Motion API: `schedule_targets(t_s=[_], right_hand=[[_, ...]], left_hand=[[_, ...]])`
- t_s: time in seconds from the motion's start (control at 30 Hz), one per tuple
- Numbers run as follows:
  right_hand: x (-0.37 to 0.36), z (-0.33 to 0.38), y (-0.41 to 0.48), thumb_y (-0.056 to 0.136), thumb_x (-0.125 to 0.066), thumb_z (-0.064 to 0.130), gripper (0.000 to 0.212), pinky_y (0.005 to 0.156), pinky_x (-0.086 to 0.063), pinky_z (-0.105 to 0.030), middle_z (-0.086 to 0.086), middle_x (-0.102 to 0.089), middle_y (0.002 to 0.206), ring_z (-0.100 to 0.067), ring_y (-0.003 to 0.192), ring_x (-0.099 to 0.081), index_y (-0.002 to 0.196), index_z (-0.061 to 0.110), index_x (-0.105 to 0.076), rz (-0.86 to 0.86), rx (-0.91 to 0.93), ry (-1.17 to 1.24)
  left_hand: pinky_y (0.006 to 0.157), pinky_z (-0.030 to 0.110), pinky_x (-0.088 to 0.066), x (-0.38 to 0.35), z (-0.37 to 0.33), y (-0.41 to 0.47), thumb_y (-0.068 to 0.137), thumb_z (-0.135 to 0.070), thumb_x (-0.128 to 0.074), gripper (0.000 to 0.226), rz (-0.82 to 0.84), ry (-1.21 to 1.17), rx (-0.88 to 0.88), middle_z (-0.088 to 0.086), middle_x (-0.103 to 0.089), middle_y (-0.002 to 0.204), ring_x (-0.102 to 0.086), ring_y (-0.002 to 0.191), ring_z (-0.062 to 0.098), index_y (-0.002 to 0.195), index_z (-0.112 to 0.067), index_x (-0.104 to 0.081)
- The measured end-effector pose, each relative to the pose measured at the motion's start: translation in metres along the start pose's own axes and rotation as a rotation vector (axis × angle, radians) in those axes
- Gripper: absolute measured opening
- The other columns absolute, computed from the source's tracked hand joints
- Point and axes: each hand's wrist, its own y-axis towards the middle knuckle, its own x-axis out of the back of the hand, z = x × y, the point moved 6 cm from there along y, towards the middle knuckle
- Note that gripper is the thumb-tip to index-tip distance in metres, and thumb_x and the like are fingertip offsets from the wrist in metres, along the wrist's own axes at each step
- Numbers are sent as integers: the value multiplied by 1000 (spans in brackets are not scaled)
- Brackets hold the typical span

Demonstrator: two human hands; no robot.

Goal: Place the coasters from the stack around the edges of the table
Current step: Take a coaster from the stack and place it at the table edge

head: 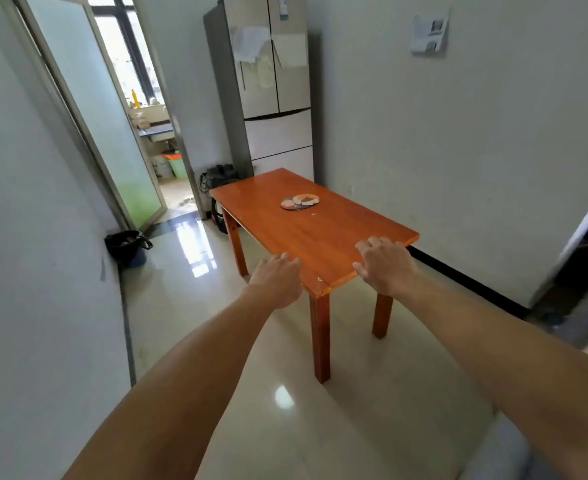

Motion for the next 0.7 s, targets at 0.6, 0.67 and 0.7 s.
schedule_targets(t_s=[0.6, 0.67, 0.7], right_hand=[[-124, -166, 167, 96, -45, 42, 41, 87, -49, -41, -8, -58, 120, -27, 108, -55, 125, 15, -51, 166, -72, 48], [-144, -179, 190, 96, -45, 43, 40, 85, -49, -41, -8, -58, 118, -27, 107, -55, 124, 15, -52, 180, -63, 42], [-154, -186, 203, 96, -45, 43, 40, 85, -49, -41, -8, -58, 117, -27, 106, -55, 123, 15, -52, 181, -58, 35]], left_hand=[[86, 41, -47, -71, -17, 242, 93, -31, -51, 31, 123, -57, 3, 8, -55, 113, -54, 104, 27, 119, -14, -50], [86, 41, -45, -87, -12, 273, 93, -31, -51, 29, 150, -55, 7, 8, -54, 112, -53, 105, 28, 116, -14, -50], [86, 41, -44, -95, -10, 290, 94, -30, -51, 28, 157, -56, 7, 8, -54, 112, -53, 105, 28, 115, -13, -50]])
